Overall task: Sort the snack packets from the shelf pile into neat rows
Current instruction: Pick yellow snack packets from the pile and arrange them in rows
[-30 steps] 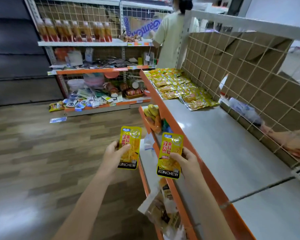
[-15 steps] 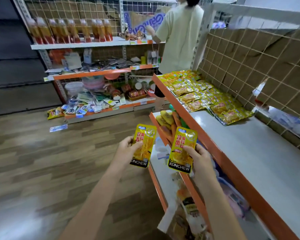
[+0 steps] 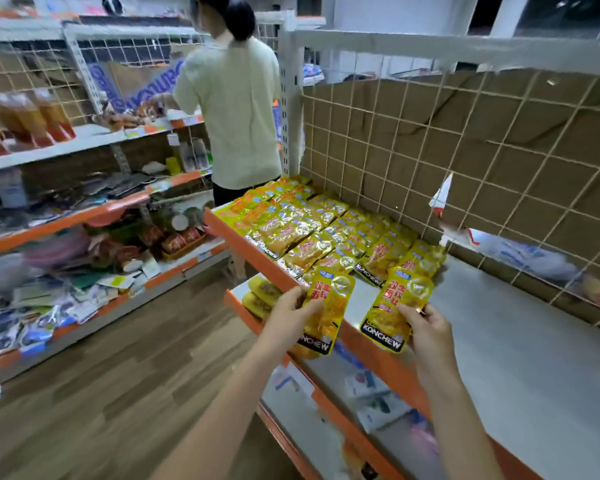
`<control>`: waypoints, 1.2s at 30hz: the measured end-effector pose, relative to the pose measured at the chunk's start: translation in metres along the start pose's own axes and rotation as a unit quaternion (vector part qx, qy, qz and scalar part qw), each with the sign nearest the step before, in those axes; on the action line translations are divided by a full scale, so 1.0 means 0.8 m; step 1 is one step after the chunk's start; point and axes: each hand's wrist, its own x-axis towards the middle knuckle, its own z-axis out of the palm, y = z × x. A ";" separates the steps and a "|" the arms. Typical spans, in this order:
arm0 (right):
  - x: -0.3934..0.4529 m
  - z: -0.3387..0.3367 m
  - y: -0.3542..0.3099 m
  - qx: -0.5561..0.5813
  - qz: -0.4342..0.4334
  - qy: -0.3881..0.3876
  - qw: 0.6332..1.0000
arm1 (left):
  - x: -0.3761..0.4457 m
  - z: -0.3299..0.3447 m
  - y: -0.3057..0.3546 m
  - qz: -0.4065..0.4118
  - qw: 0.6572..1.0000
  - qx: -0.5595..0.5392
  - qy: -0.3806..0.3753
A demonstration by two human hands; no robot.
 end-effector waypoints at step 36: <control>0.068 0.069 0.036 -0.560 -0.085 0.262 0.782 | 0.215 0.079 -0.021 0.430 0.735 0.464 -0.242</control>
